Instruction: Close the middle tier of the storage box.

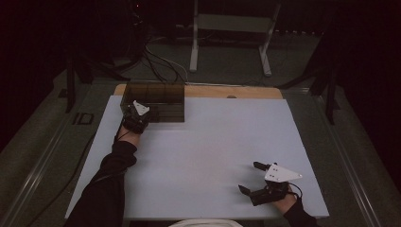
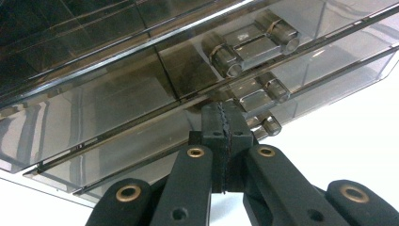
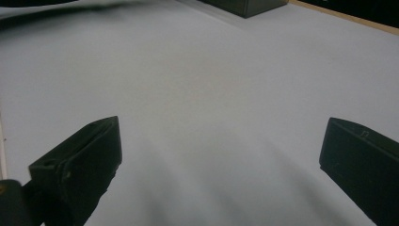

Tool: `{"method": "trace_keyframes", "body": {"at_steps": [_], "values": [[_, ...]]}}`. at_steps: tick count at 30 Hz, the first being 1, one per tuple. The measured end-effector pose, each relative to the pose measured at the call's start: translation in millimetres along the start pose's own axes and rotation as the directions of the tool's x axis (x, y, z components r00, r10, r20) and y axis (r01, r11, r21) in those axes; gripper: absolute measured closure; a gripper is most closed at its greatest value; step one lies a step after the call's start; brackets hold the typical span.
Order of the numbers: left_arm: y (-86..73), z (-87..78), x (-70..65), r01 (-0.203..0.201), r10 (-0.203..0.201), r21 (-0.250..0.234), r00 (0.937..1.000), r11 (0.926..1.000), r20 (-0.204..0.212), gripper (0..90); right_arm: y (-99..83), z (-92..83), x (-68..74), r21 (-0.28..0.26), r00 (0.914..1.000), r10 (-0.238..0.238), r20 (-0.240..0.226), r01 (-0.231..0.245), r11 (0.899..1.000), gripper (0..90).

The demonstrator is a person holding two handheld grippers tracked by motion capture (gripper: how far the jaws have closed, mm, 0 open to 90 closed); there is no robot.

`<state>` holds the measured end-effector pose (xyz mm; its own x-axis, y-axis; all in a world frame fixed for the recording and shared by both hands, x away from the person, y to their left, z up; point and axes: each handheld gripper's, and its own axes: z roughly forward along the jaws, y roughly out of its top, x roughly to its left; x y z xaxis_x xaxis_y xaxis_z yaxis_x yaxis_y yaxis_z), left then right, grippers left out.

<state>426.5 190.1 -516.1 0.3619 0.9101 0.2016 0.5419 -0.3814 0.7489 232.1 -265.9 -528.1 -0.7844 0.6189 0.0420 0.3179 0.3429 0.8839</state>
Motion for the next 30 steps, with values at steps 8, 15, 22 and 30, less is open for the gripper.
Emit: {"method": "trace_keyframes", "body": {"at_steps": [8, 15, 22, 30], "values": [[-1.0, -6.7, -2.0, -0.003, 0.003, -0.003, 1.0, 1.0, 0.0, 90.0, 0.2, -0.3, 0.1, 0.0, 1.0, 0.001, 0.001, -0.001, 1.0, 0.0], [-4.0, -10.1, -3.2, 0.035, -0.036, 0.003, 0.9983, 0.9994, 0.046, 90.0, 0.2, 0.0, 0.5, 0.003, 1.0, -0.001, 0.001, 0.001, 1.0, 0.0], [-0.5, -10.5, -1.5, 0.085, -0.086, 0.019, 0.9941, 0.9962, 0.067, 81.2, 0.1, -0.1, 0.3, 0.004, 1.0, 0.0, 0.004, 0.0, 1.0, 0.0], [0.3, -12.2, -1.6, 0.111, -0.113, 0.038, 0.9931, 0.9931, 0.034, 56.5, 0.5, -0.7, 0.5, 0.003, 1.0, 0.0, 0.005, 0.0, 1.0, 0.0]]}}
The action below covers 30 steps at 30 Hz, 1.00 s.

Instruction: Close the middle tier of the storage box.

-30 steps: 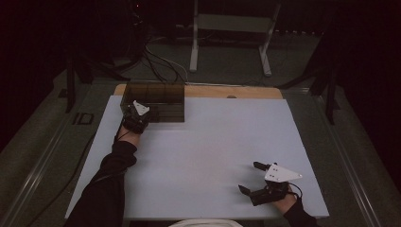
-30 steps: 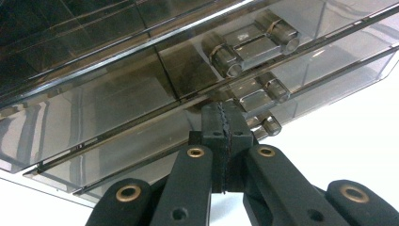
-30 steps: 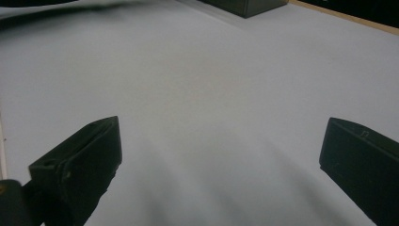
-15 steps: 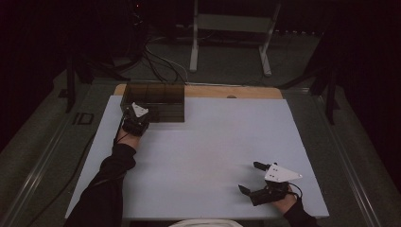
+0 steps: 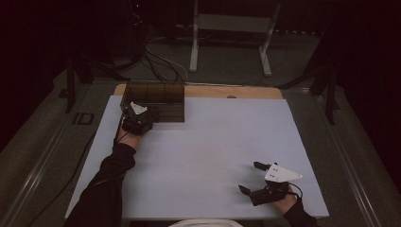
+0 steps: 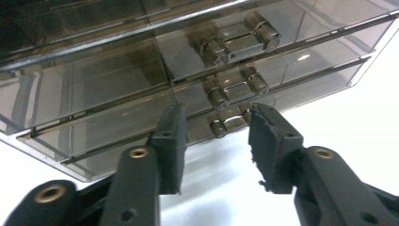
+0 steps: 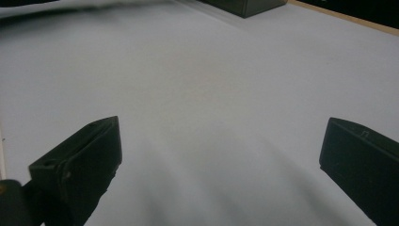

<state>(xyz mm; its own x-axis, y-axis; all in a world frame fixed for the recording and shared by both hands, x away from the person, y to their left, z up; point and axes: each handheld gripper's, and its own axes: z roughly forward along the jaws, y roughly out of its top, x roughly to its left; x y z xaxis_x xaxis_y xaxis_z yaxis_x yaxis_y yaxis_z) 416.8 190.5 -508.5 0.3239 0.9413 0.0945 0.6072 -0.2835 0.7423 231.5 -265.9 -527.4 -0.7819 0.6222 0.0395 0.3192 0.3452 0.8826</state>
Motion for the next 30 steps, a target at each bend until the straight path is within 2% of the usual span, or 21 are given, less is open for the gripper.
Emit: {"method": "trace_keyframes", "body": {"at_steps": [6, 7, 8, 9, 11, 12, 15, 18, 22, 23, 25, 27, 30], "values": [[0.1, 1.1, -2.1, -0.002, 0.001, 0.02, 0.9998, 0.9998, 0.017, 43.9, 0.0, 0.3, 0.1, 0.0, 1.0, 0.001, 0.0, -0.001, 1.0, 0.0], [0.1, 1.5, -2.9, -0.002, 0.002, 0.025, 0.9999, 0.9997, 0.016, 40.4, 0.0, 0.3, 0.0, 0.0, 1.0, 0.002, 0.0, -0.002, 1.0, 0.0], [0.3, 1.7, -4.0, -0.004, 0.004, 0.028, 1.0, 0.9996, -0.003, 36.0, -0.1, 0.3, -0.1, 0.0, 1.0, 0.002, 0.0, -0.002, 1.0, 0.0], [0.7, 2.1, -4.7, -0.005, 0.005, 0.035, 0.9999, 0.9994, -0.01, 29.0, -0.1, 0.4, -0.2, 0.0, 1.0, 0.001, 0.001, -0.001, 1.0, 0.0], [1.1, 3.7, -5.7, -0.002, 0.002, 0.061, 1.0, 0.9981, -0.005, 19.4, -0.2, 0.5, -0.3, 0.0, 1.0, 0.001, 0.001, -0.001, 1.0, 0.0], [0.8, 4.7, -6.2, -0.001, 0.001, 0.07, 1.0, 0.9975, -0.002, 18.5, -0.3, 0.7, -0.3, 0.001, 1.0, 0.001, 0.001, -0.001, 1.0, 0.0], [-0.1, 8.1, -6.1, -0.002, -0.005, 0.109, 0.9982, 0.994, 0.059, 7.0, -0.2, 1.2, -0.6, 0.002, 1.0, 0.001, 0.002, -0.001, 1.0, 0.0], [-0.9, 9.7, -7.6, -0.02, 0.009, 0.125, 0.9956, 0.992, 0.093, 2.8, 0.6, 2.0, -1.2, -0.001, 1.0, 0.004, 0.0, -0.004, 1.0, 0.0], [1.3, 6.5, -9.4, -0.048, 0.036, 0.098, 0.9919, 0.994, 0.121, 1.2, 0.5, 2.4, -0.9, 0.003, 1.0, 0.001, -0.003, -0.001, 1.0, 0.0], [2.7, 5.8, -9.7, -0.063, 0.048, 0.103, 0.9888, 0.9927, 0.141, 1.2, 0.7, 2.1, -1.2, -0.001, 1.0, 0.002, -0.002, -0.002, 1.0, 0.0], [5.4, 5.8, -11.9, -0.098, 0.073, 0.119, 0.9778, 0.988, 0.196, 1.2, 0.6, 2.1, -1.7, -0.002, 1.0, 0.002, -0.003, -0.002, 1.0, 0.0], [7.9, 5.2, -14.4, -0.133, 0.103, 0.125, 0.9692, 0.9831, 0.224, 0.9, 0.4, 2.2, -1.2, 0.003, 1.0, 0.001, -0.003, -0.001, 1.0, 0.0], [11.3, 4.3, -14.9, -0.143, 0.101, 0.13, 0.952, 0.9811, 0.289, 0.9, 0.6, 1.5, -0.5, 0.001, 1.0, 0.0, -0.003, 0.0, 1.0, 0.0]]}}
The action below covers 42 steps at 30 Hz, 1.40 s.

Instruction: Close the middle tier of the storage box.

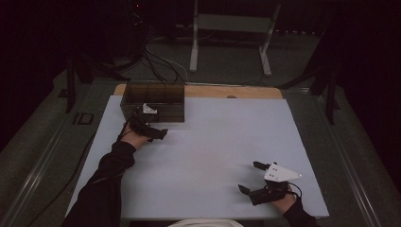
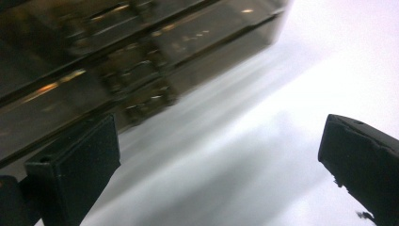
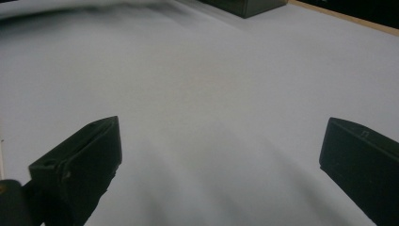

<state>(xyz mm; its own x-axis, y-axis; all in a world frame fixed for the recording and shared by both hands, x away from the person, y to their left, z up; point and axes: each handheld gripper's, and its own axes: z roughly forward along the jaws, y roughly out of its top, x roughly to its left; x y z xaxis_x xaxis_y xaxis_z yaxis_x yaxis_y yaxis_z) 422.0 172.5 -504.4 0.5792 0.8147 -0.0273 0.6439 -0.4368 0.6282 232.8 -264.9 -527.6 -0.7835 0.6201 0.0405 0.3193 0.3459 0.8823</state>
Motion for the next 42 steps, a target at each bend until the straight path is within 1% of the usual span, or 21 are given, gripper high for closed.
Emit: {"method": "trace_keyframes", "body": {"at_steps": [1, 3, 4, 6, 8, 9, 10, 11, 13, 16, 20, 22, 25, 26, 29, 32, 34, 37, 39, 40, 42], "values": [[0.6, -0.3, -0.6, -0.01, 0.01, 0.002, 0.9999, 1.0, 0.011, 0.9, 0.2, -0.3, 0.0, 0.0, 1.0, -0.001, 0.001, 0.001, 1.0, 0.0], [1.4, -1.5, -2.0, -0.031, 0.031, 0.004, 0.9995, 0.9995, 0.007, 0.9, 0.7, -0.6, 0.1, -0.004, 1.0, -0.004, 0.002, 0.004, 1.0, 0.0], [1.2, -2.0, -2.5, -0.035, 0.035, -0.005, 0.9992, 0.9994, 0.018, 0.9, 0.7, -0.5, 0.3, -0.003, 1.0, -0.006, 0.003, 0.006, 1.0, 0.0], [0.9, -3.7, -3.3, -0.031, 0.031, -0.007, 0.9989, 0.9995, 0.036, 0.9, 0.5, -0.3, 0.3, -0.001, 1.0, -0.004, 0.001, 0.004, 1.0, 0.0], [0.1, -5.9, -4.1, -0.036, 0.037, -0.018, 0.9986, 0.9992, 0.037, 0.9, 0.5, -0.5, 0.2, -0.001, 1.0, -0.003, 0.003, 0.003, 1.0, 0.0], [-0.5, -7.1, -4.0, -0.036, 0.038, -0.032, 0.9986, 0.9988, 0.038, 0.9, 0.4, -0.7, 0.1, -0.002, 1.0, -0.003, 0.003, 0.003, 1.0, 0.0], [-1.2, -8.5, -3.9, -0.032, 0.034, -0.042, 0.9984, 0.9986, 0.045, 0.9, 0.4, -0.7, 0.1, -0.002, 1.0, -0.004, 0.003, 0.004, 1.0, 0.0], [-1.5, -9.7, -3.5, -0.032, 0.034, -0.04, 0.9979, 0.9987, 0.055, 0.9, 0.3, -0.7, 0.1, -0.001, 1.0, -0.004, 0.003, 0.004, 1.0, 0.0], [-2.8, -12.2, -3.8, -0.029, 0.033, -0.051, 0.9971, 0.9983, 0.069, 0.9, 0.4, -0.5, 0.3, -0.001, 1.0, -0.004, 0.003, 0.004, 1.0, 0.0], [-5.4, -17.3, -6.8, -0.038, 0.041, -0.056, 0.9971, 0.9977, 0.063, 0.9, 0.5, -0.4, 0.5, 0.0, 1.0, -0.006, 0.003, 0.006, 1.0, 0.0], [-10.5, -23.7, -11.4, -0.03, 0.035, -0.07, 0.9971, 0.9971, 0.068, 0.9, 0.7, -0.5, 0.6, -0.001, 1.0, -0.006, 0.005, 0.006, 1.0, 0.0], [-11.9, -27.8, -11.7, -0.023, 0.029, -0.075, 0.9962, 0.9969, 0.083, 0.9, 0.8, -0.3, 0.9, 0.0, 1.0, -0.006, 0.005, 0.006, 1.0, 0.0], [-14.8, -34.4, -11.8, -0.04, 0.046, -0.077, 0.996, 0.9962, 0.077, 0.9, 1.1, -0.3, 1.5, 0.0, 1.0, -0.008, 0.005, 0.008, 1.0, 0.0], [-15.7, -36.5, -11.2, -0.038, 0.044, -0.074, 0.9956, 0.9965, 0.083, 1.0, 1.1, -0.5, 1.4, 0.0, 1.0, -0.008, 0.005, 0.008, 1.0, 0.0], [-19.2, -43.6, -9.7, -0.042, 0.048, -0.088, 0.9962, 0.9952, 0.072, 0.9, 0.9, -0.6, 1.0, -0.002, 1.0, -0.004, 0.007, 0.004, 1.0, 0.0], [-23.0, -48.3, -8.7, -0.024, 0.032, -0.099, 0.9959, 0.9948, 0.084, 0.9, 1.0, -0.3, 1.4, 0.001, 1.0, -0.008, 0.006, 0.008, 1.0, 0.0], [-25.6, -50.5, -9.2, -0.032, 0.04, -0.094, 0.9956, 0.9951, 0.085, 1.0, 1.2, -0.2, 1.6, 0.001, 0.9999, -0.009, 0.006, 0.009, 1.0, 0.0], [-29.7, -53.9, -10.6, -0.027, 0.036, -0.102, 0.9958, 0.9945, 0.085, 1.0, 1.2, -0.4, 1.4, 0.002, 0.9999, -0.008, 0.007, 0.008, 1.0, 0.0], [-32.8, -56.3, -10.4, -0.013, 0.023, -0.111, 0.9956, 0.9938, 0.091, 0.9, 1.1, -0.6, 1.4, 0.001, 0.9999, -0.007, 0.007, 0.007, 1.0, 0.0], [-34.8, -57.3, -10.7, -0.014, 0.025, -0.12, 0.9958, 0.9927, 0.088, 1.0, 1.2, -0.6, 1.4, 0.0, 0.9999, -0.007, 0.008, 0.007, 1.0, 0.0], [-38.4, -59.4, -11.4, -0.016, 0.027, -0.121, 0.9958, 0.9925, 0.088, 1.0, 1.2, -0.6, 1.5, 0.001, 0.9999, -0.008, 0.008, 0.008, 1.0, 0.0]]}}
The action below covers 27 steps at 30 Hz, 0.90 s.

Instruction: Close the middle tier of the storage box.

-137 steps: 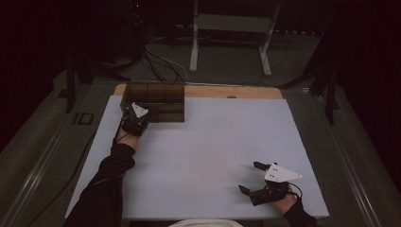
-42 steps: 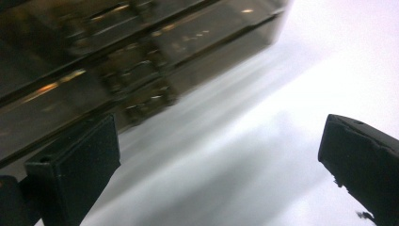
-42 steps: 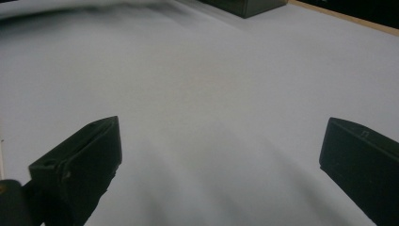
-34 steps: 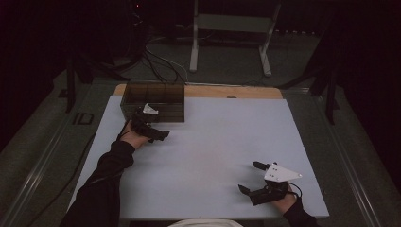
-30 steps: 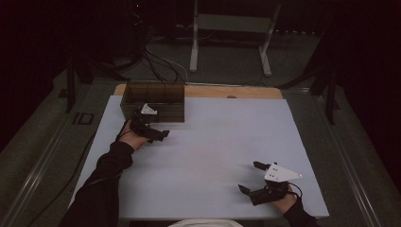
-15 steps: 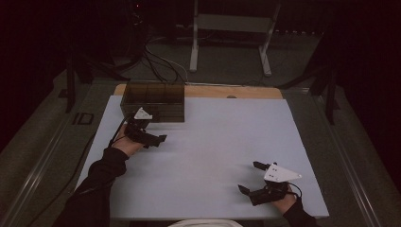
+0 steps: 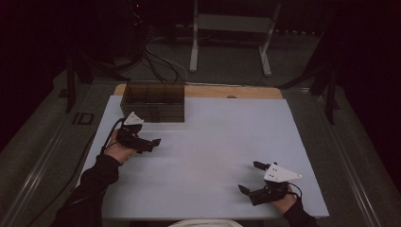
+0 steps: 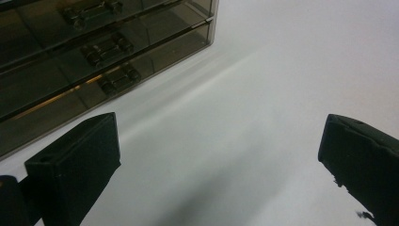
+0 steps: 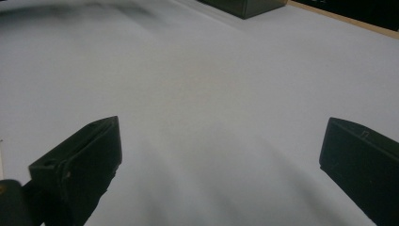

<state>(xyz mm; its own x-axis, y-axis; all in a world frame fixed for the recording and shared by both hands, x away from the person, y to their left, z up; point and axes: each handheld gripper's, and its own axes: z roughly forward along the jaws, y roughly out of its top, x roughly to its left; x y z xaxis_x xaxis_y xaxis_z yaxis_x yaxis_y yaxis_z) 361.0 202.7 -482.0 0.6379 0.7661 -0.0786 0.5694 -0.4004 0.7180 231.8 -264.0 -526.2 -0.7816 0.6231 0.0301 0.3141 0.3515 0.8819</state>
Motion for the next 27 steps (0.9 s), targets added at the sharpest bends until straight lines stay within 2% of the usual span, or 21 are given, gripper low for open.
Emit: {"method": "trace_keyframes", "body": {"at_steps": [5, 10, 15, 17, 21, 27], "values": [[-7.4, -6.2, -1.0, 0.002, -0.002, -0.014, 1.0, 0.9999, 0.003, 1.0, 0.0, 0.2, 0.1, 0.0, 1.0, 0.0, 0.001, 0.0, 1.0, 0.0], [-18.0, -13.7, 0.1, 0.025, -0.025, -0.037, 0.9997, 0.999, 0.003, 1.0, -0.2, 0.9, 0.0, 0.002, 1.0, 0.0, 0.001, 0.0, 1.0, 0.0], [-28.5, -20.0, -1.1, 0.032, -0.032, -0.043, 0.9995, 0.9985, 0.002, 1.0, -0.2, 0.8, -0.3, 0.001, 1.0, 0.001, 0.002, -0.001, 1.0, 0.0], [-32.3, -22.1, -2.1, 0.027, -0.027, -0.043, 0.9995, 0.9987, -0.015, 1.0, -0.5, 1.1, -0.4, 0.001, 1.0, 0.004, 0.002, -0.004, 1.0, 0.0], [-39.1, -25.7, -5.3, 0.023, -0.024, -0.039, 0.9996, 0.999, -0.018, 1.0, -0.4, 1.3, -0.2, 0.003, 1.0, 0.004, 0.001, -0.004, 1.0, 0.0], [-51.0, -30.4, -11.8, 0.029, -0.031, -0.064, 0.9991, 0.9975, -0.028, 1.0, -0.5, 1.2, -0.5, 0.003, 1.0, 0.007, 0.001, -0.007, 1.0, 0.0]]}}
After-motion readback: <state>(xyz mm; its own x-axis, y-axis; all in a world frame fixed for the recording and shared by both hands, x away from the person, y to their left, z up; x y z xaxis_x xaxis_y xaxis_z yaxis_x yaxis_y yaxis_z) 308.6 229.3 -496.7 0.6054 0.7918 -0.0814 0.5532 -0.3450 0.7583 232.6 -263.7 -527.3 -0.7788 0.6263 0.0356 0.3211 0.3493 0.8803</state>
